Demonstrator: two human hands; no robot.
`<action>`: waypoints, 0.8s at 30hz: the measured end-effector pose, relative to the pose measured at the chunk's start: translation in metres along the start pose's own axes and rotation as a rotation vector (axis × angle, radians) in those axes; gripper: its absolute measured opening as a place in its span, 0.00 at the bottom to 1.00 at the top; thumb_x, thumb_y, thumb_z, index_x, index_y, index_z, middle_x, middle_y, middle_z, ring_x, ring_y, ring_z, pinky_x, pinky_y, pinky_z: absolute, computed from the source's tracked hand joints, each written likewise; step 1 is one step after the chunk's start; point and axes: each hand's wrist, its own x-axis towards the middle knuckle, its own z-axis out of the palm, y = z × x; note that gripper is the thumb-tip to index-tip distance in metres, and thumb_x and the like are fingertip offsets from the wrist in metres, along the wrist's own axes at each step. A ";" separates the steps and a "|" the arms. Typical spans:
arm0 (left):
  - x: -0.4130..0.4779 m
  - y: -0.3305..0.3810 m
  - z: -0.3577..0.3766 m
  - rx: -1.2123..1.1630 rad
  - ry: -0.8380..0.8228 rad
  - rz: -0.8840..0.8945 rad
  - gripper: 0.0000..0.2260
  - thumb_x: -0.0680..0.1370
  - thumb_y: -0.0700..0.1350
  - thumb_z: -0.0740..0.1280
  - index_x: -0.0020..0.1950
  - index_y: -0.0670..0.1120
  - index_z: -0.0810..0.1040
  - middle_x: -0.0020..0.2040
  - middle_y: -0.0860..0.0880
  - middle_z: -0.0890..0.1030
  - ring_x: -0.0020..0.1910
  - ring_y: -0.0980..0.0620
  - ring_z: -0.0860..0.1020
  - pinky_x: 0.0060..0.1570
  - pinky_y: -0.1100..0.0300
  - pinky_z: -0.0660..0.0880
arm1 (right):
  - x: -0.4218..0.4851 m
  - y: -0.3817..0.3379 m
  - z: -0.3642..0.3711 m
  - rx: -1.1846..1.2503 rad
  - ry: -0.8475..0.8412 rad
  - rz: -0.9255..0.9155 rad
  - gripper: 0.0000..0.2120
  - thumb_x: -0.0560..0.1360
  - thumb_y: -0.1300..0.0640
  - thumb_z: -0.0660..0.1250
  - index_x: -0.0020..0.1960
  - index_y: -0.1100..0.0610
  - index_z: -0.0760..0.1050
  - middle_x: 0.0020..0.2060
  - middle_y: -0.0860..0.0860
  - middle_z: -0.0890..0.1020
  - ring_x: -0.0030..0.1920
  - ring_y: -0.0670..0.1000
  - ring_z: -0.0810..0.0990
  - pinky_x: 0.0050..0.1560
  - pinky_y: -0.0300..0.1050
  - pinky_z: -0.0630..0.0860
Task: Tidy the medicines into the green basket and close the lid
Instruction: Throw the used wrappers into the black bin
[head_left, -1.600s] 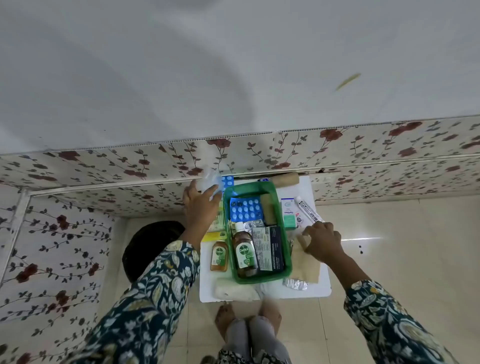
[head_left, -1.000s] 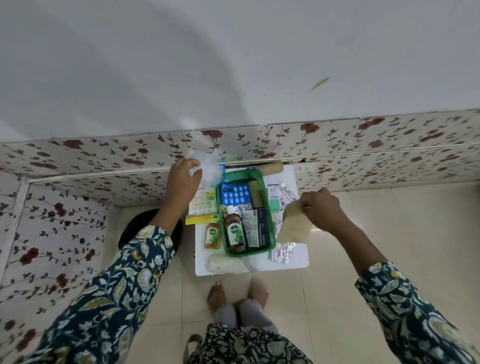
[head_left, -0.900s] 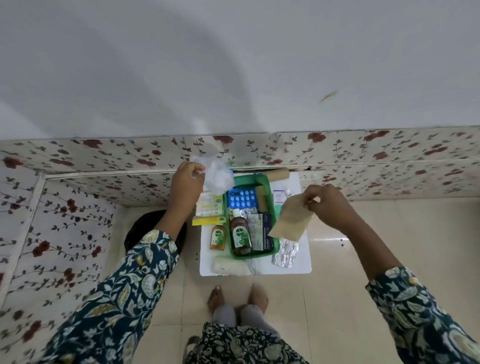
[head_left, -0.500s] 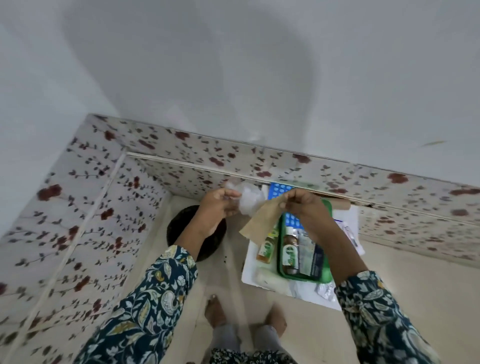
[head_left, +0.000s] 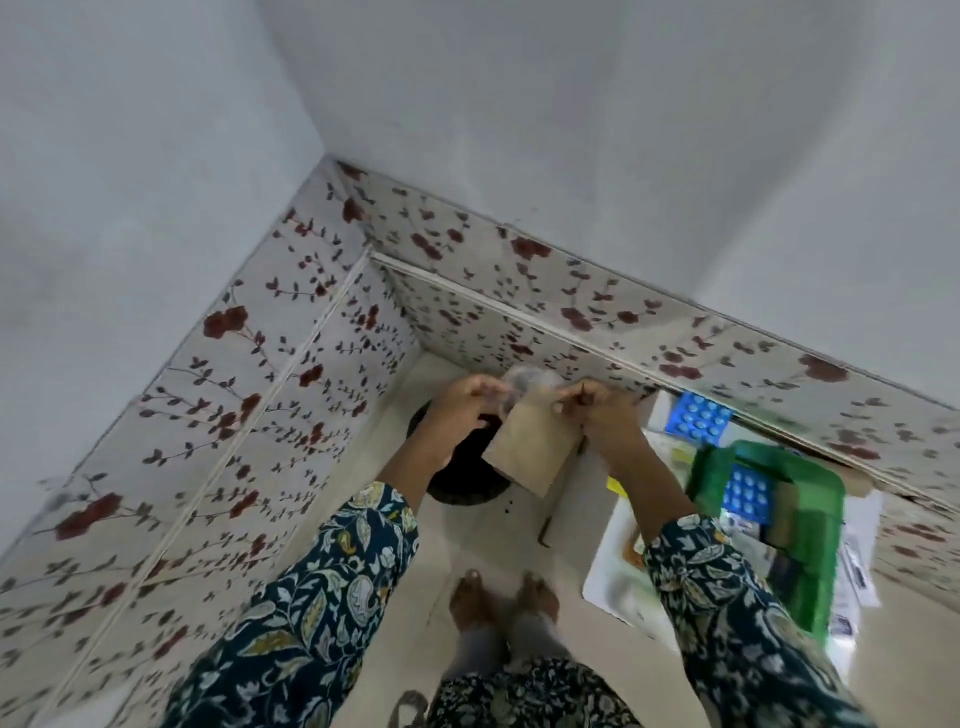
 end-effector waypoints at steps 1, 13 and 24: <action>0.008 -0.007 -0.013 0.000 0.108 -0.009 0.09 0.79 0.35 0.60 0.55 0.39 0.78 0.47 0.46 0.78 0.45 0.52 0.76 0.42 0.65 0.71 | 0.014 0.007 0.009 -0.025 0.026 0.013 0.18 0.72 0.74 0.63 0.32 0.54 0.74 0.26 0.44 0.79 0.32 0.42 0.76 0.37 0.33 0.73; 0.140 -0.181 -0.080 -0.009 0.396 -0.187 0.11 0.79 0.37 0.59 0.56 0.38 0.78 0.55 0.42 0.78 0.56 0.46 0.75 0.45 0.60 0.71 | 0.174 0.203 0.122 -0.120 0.133 0.287 0.18 0.74 0.71 0.60 0.32 0.52 0.69 0.31 0.49 0.73 0.31 0.45 0.72 0.23 0.26 0.70; 0.155 -0.217 -0.069 -0.022 0.395 -0.242 0.10 0.79 0.38 0.61 0.55 0.37 0.79 0.60 0.36 0.78 0.61 0.39 0.75 0.63 0.49 0.71 | 0.187 0.229 0.125 -0.014 0.082 0.498 0.16 0.76 0.70 0.57 0.36 0.53 0.70 0.33 0.48 0.72 0.34 0.45 0.72 0.32 0.35 0.73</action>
